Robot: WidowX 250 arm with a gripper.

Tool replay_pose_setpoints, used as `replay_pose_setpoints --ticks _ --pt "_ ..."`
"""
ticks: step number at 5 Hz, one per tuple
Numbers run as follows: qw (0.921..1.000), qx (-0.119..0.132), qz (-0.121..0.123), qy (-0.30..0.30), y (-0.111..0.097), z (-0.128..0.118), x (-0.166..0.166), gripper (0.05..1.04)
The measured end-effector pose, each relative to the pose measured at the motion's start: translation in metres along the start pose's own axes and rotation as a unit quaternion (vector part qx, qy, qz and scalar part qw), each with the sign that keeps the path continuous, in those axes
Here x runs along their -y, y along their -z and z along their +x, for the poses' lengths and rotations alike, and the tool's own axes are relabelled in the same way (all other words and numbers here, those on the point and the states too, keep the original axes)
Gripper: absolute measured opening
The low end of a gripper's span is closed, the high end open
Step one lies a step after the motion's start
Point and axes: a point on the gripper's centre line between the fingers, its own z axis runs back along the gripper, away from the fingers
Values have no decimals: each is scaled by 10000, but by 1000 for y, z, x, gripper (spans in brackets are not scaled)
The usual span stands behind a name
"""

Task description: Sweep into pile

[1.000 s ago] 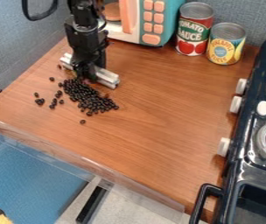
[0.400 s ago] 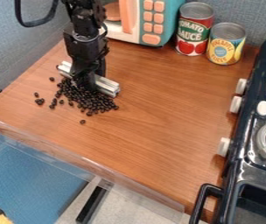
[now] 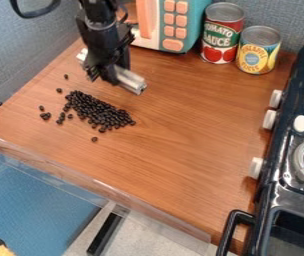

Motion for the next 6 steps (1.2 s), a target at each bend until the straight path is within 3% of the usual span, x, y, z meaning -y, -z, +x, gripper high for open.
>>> replay_pose_setpoints --ticks 1,2,3,4,5,6 --pt "9995 -58 -256 189 -13 -5 18 393" --pt "9918 -351 81 1229 -11 -11 35 393" --pt "9734 -352 662 2166 6 -33 36 393" --pt "9427 -322 1048 3151 11 -59 45 393" --pt "9112 -364 1402 3857 18 -75 40 393" --pt "8914 -330 1533 4251 23 -85 36 393"
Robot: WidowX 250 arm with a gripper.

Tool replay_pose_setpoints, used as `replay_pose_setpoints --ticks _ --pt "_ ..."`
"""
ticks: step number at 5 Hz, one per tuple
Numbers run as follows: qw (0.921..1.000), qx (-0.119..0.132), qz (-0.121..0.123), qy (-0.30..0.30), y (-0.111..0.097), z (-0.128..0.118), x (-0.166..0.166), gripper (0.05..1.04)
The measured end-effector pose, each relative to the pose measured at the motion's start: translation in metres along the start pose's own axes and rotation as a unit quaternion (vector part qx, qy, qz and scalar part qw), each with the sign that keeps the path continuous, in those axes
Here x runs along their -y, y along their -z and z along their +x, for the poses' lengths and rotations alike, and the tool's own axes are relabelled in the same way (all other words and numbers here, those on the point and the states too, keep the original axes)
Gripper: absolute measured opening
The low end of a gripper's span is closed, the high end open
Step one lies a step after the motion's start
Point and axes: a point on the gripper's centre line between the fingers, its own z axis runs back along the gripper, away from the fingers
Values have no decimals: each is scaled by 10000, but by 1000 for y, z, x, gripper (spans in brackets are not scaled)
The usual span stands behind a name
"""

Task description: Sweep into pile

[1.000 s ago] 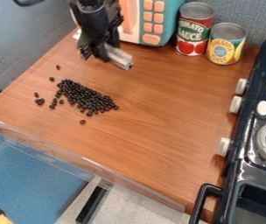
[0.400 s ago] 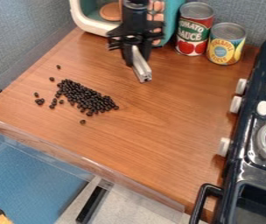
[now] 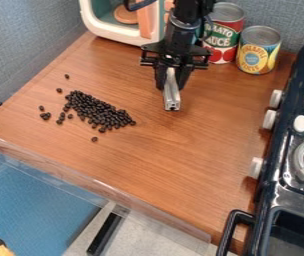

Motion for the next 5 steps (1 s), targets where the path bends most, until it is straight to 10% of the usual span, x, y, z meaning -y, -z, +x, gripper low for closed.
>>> replay_pose_setpoints --ticks 1,3,5 --pt "9997 -161 -31 163 15 -8 5 429" --pt "9989 -360 -149 246 21 -10 -2 997" --pt "9984 -21 -452 346 -10 -6 -5 1003"
